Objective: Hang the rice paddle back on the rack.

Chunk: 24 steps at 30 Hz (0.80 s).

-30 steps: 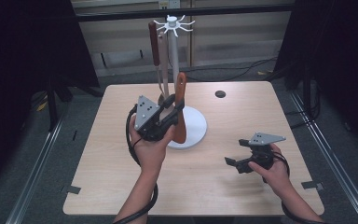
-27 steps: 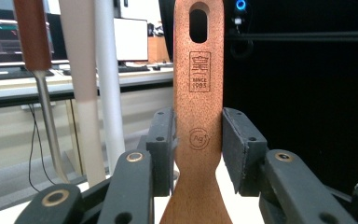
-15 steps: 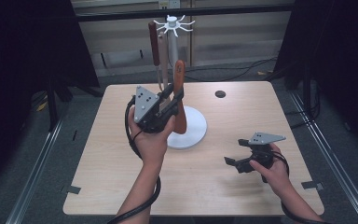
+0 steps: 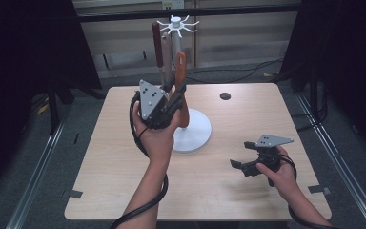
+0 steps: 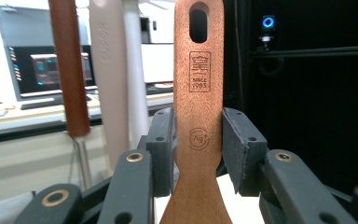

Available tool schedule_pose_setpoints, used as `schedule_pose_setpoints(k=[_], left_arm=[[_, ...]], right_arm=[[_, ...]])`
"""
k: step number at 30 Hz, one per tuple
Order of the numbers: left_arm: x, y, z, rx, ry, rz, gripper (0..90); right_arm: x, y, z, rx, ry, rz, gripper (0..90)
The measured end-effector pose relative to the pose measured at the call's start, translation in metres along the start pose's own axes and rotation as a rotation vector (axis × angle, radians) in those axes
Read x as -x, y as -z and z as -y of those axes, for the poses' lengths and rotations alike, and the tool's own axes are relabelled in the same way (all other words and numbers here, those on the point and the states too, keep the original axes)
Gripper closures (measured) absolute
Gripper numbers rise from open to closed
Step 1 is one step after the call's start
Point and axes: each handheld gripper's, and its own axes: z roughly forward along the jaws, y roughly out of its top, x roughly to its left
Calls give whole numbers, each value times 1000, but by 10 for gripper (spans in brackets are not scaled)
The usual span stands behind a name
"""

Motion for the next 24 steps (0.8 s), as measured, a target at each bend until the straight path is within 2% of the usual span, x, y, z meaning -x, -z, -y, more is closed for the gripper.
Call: schedule_pose_setpoints(k=[1,3,4,6,10,12,13,15,18,19,20,22,24], left_arm=[[1,-1,-1,8,2,-9,660],[0,-1,-5,6,-26,-28,660],[1,-2,-6,14,-19,-33,660],[1,-3,-9,8,-59,-50,660],[2,-6,-14,21,-52,-65,660],[2,-9,-15,23,-53,-69,660],[2,-9,-16,15,-74,-74,660],[2,-12,-18,20,-63,-73,660],[2,-16,-21,25,-65,-83,660],[1,-16,-22,18,-77,-83,660],[2,-18,-24,27,-67,-89,660],[1,-19,-26,22,-77,-99,659],[1,-21,-27,29,-71,-101,660]], right_arm=[[0,0,0,2,3,-2,41],[0,0,-1,3,3,-5,41],[-1,0,-1,3,2,-7,41],[-1,0,-1,7,3,-9,41],[-2,-1,-1,2,4,-16,41],[-2,-1,-1,3,10,-17,42],[-2,-2,-1,4,12,-17,43],[-2,-1,-1,4,10,-18,42],[-1,0,-2,9,8,-17,42],[-1,0,-2,10,6,-17,43],[-1,0,-2,10,3,-19,43],[-1,0,-1,10,2,-18,44],[-1,0,-1,12,1,-22,44]])
